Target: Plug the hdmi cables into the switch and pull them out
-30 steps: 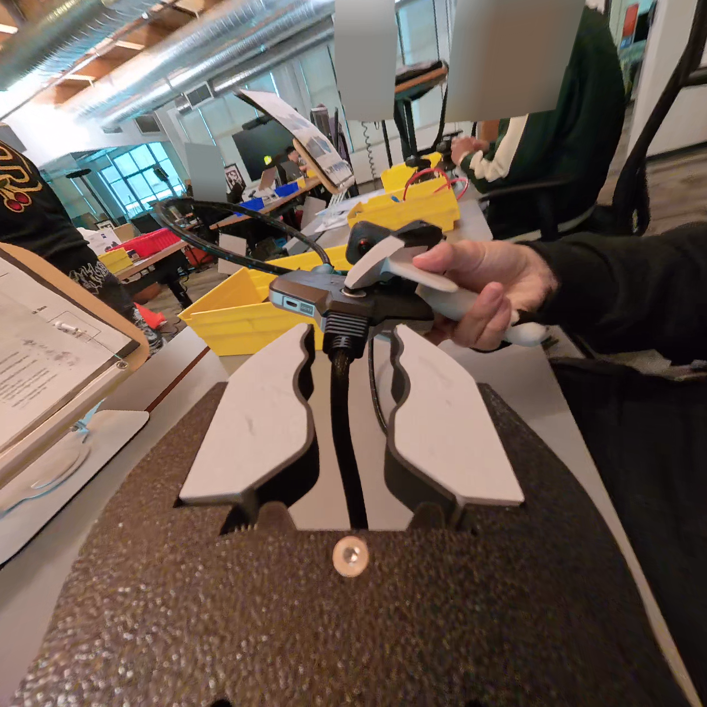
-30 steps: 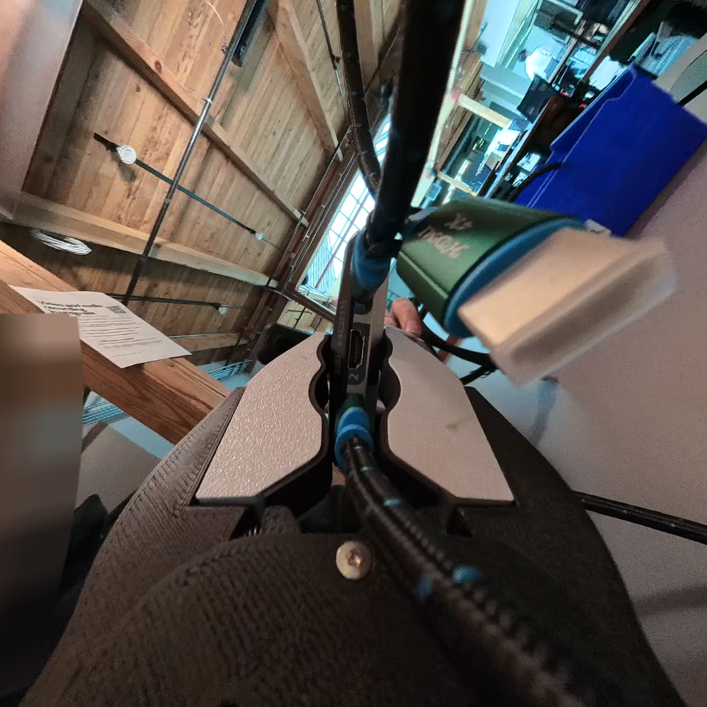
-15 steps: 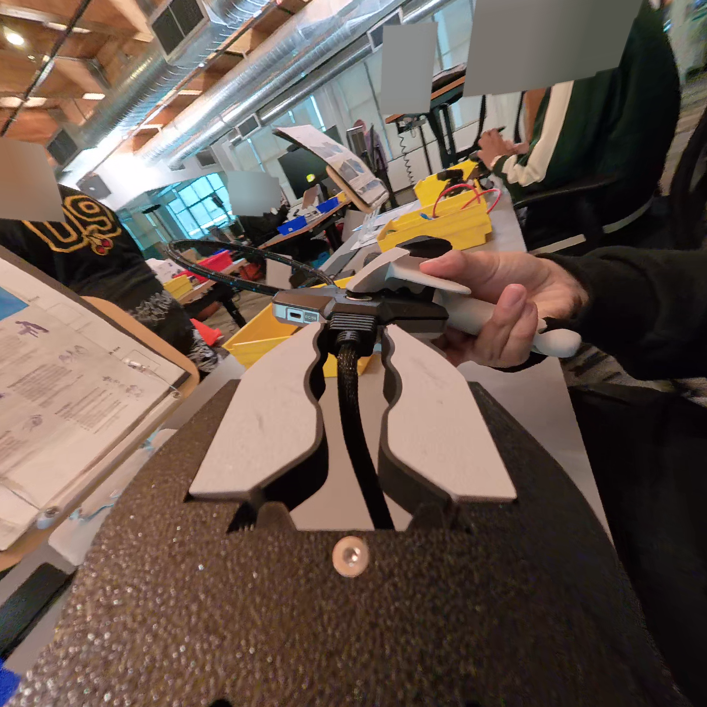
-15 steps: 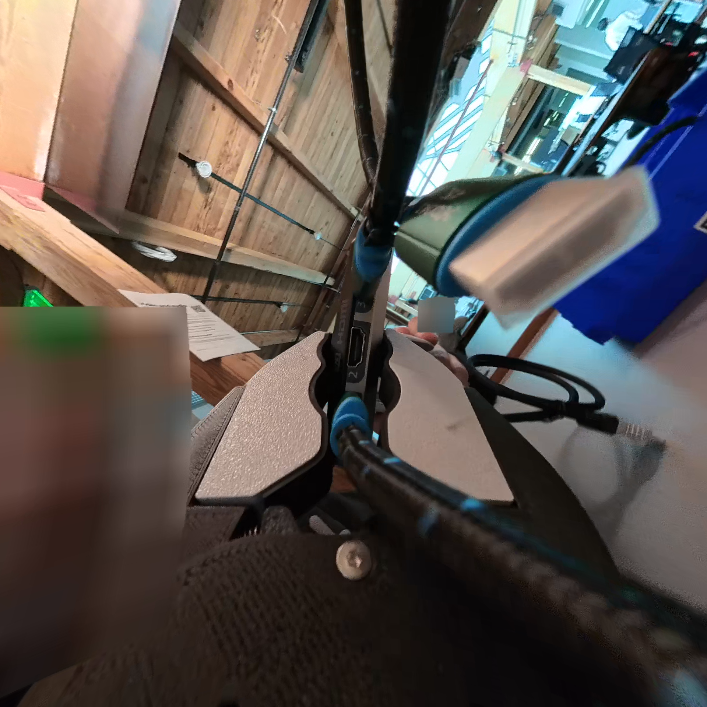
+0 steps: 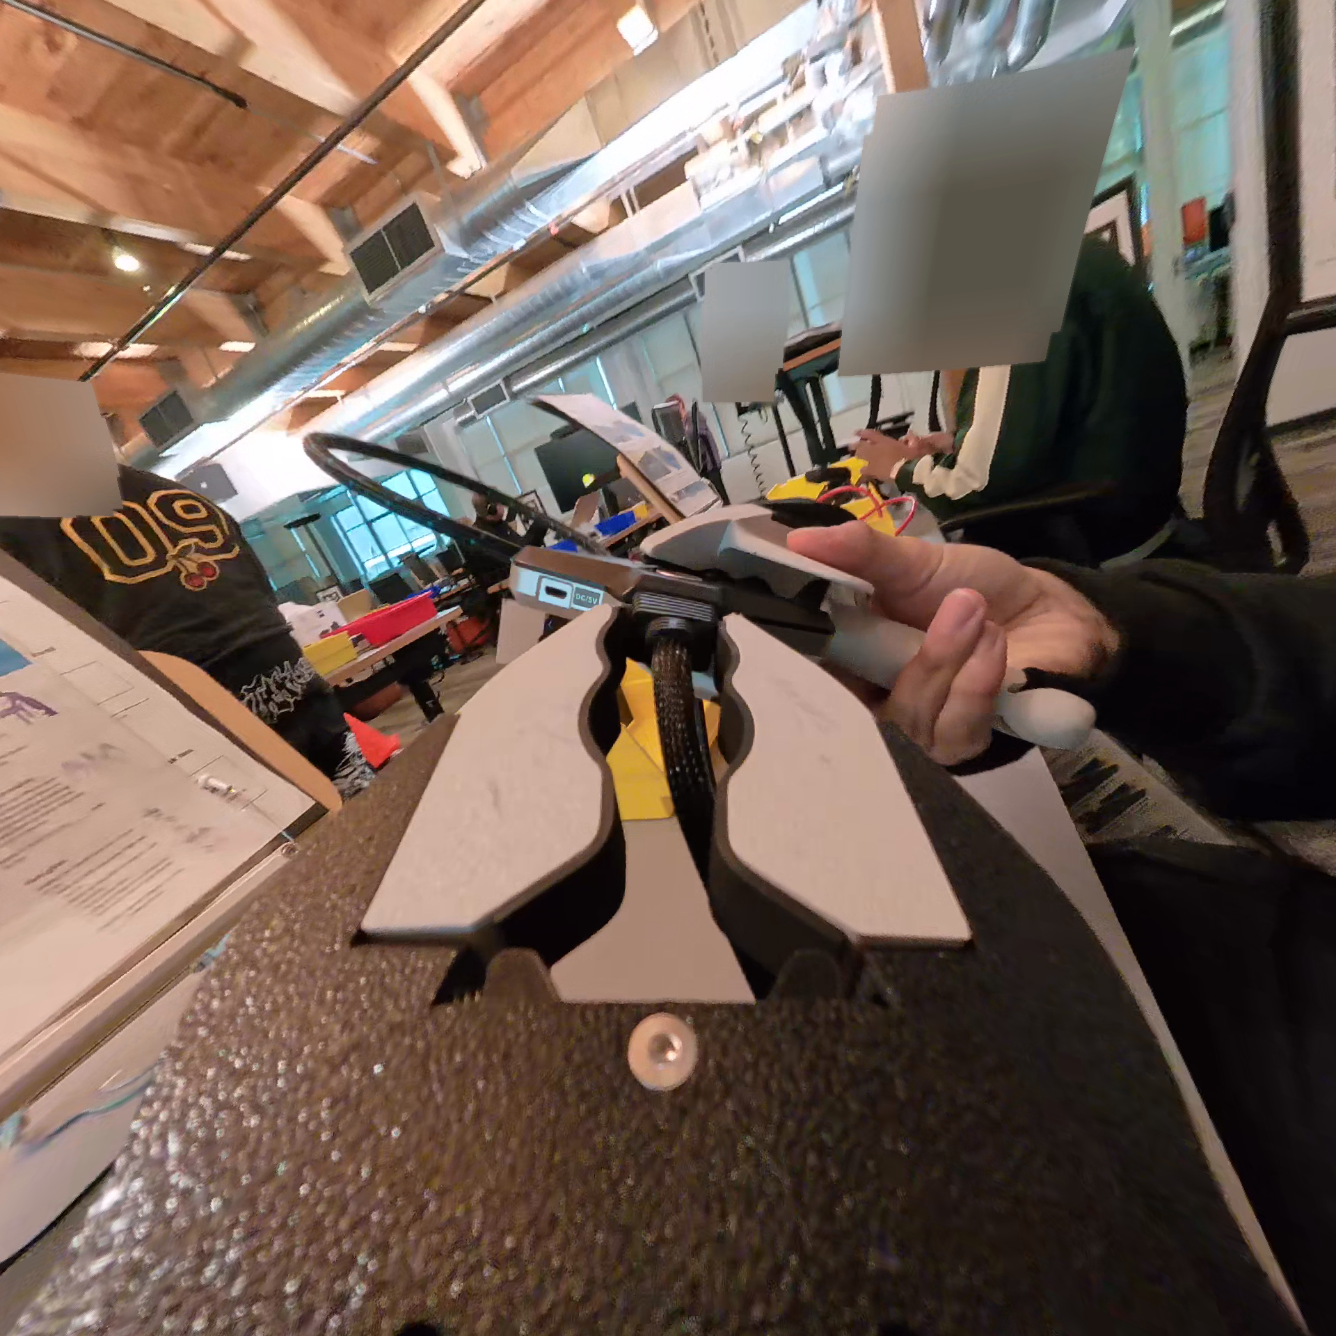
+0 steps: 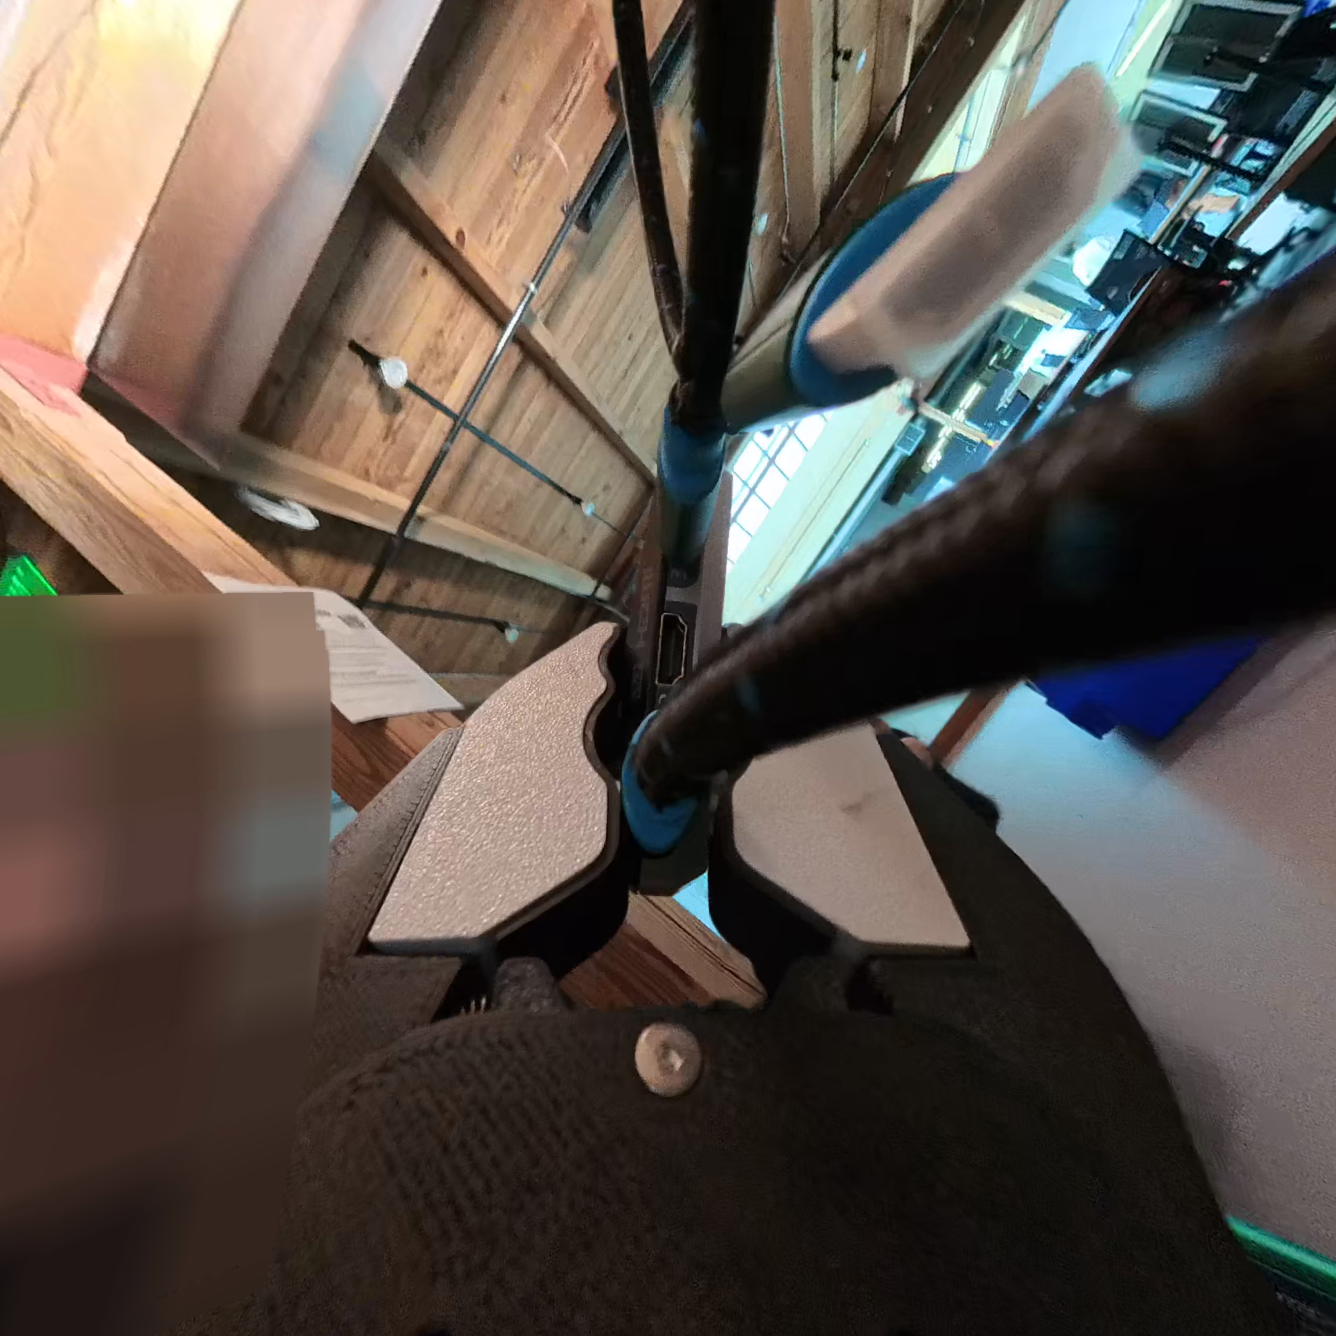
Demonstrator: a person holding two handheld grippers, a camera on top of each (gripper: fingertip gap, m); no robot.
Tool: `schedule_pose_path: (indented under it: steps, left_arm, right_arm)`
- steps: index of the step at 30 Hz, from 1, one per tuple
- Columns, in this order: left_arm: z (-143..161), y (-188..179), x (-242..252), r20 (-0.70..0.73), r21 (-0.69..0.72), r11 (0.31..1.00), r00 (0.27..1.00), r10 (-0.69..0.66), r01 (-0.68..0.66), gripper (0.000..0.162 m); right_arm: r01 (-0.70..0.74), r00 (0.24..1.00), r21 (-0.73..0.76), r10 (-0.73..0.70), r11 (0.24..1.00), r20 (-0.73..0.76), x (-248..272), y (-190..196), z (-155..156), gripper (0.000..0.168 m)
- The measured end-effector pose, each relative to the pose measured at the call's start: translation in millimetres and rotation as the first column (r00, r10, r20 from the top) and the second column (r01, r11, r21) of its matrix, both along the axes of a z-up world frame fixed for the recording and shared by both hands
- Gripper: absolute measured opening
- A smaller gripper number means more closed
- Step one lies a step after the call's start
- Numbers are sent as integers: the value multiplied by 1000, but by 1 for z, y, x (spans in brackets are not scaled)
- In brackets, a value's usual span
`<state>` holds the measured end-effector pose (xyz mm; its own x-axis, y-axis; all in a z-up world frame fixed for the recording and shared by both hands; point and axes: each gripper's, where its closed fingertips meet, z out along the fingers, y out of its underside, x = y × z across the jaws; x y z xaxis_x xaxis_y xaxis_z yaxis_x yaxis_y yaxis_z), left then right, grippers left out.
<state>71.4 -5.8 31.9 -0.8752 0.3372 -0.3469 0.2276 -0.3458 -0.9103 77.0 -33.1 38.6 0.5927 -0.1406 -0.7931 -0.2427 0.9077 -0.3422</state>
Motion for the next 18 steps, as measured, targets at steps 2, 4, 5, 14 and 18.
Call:
schedule_pose_path:
  steps: [2, 4, 5, 14, 18]
  left_arm:
    - [-6, -1, 7, -34, 16, 1000, 999, -13, 14, 23]
    - [-15, -3, 13, -17, 47, 999, 1000, 16, -15, 23]
    - [-18, -4, 15, -4, 64, 997, 999, 35, -35, 23]
    - [-28, -9, 20, -13, 105, 992, 997, 77, -75, 23]
    - [-31, -12, 20, -13, 119, 989, 995, 95, -93, 23]
  right_arm:
    - [4, 1000, 73, -2, 997, -24, 8, -2, -9, 23]
    - [3, 999, 134, 3, 991, -50, 13, -4, -19, 24]
    - [5, 998, 153, 3, 988, -56, 15, -5, -22, 23]
    - [29, 998, 218, -14, 976, -67, 21, -12, -31, 24]
    - [42, 997, 228, -25, 973, -75, 22, -15, -34, 24]
